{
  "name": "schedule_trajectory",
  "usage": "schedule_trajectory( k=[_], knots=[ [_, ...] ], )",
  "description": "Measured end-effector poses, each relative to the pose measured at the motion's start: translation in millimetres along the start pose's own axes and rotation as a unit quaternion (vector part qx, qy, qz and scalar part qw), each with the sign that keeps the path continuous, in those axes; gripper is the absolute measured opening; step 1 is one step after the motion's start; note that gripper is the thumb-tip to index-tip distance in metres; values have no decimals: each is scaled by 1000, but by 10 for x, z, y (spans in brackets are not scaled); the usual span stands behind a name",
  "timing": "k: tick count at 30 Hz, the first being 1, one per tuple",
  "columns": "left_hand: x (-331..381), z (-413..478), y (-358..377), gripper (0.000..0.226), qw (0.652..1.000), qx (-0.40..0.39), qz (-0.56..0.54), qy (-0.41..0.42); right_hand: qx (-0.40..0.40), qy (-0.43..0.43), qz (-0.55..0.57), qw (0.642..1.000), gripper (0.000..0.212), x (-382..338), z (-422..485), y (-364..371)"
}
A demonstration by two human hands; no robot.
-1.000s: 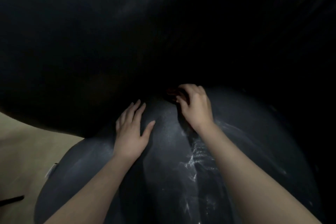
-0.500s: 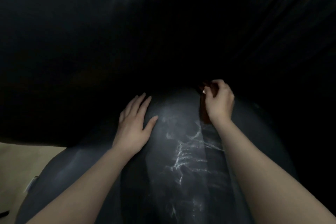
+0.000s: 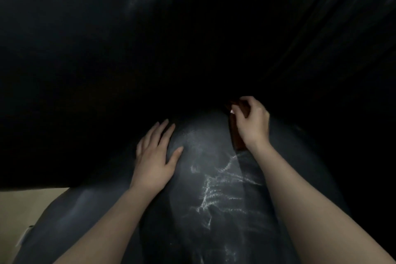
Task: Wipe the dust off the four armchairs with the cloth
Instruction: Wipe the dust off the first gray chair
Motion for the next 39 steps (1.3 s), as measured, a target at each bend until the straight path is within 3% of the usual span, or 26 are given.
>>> schedule_trajectory(
  k=[4,11,15,21,26,29,31,35,39],
  knots=[
    [-12,7,5,78,1000,4,-6,-5,-5,49,-26,998,34,-122,159,241],
    [-19,25,2,77,1000,11,-2,3,-190,-57,29,980,35,-548,92,590],
    [-21,27,-11,78,1000,8,-7,1,-229,-96,61,967,26,-470,-175,398],
    [7,21,-18,79,1000,4,-8,0,-59,-23,20,998,23,18,-48,-62],
    [47,29,-65,76,1000,20,-12,-6,-125,-117,9,985,25,-216,-328,151],
    [165,121,-85,73,1000,16,-15,15,-155,-125,43,979,23,-191,-453,26],
    [325,220,-60,70,999,-2,-10,53,-91,-85,48,991,22,-22,-423,-183],
    [549,399,83,70,995,-59,-10,84,79,98,-12,992,23,541,-302,-570],
    [517,426,199,73,993,-69,3,91,97,126,-52,986,25,542,-130,-477]
  ],
)
Point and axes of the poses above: each hand's wrist, its own z-axis towards the middle knuckle, its own y-axis out of the palm, x = y × z, the point moved 7 cm from there along z, towards the middle knuckle, and after that the axes turned 7 degrees about -y, right-handed, at the moved point
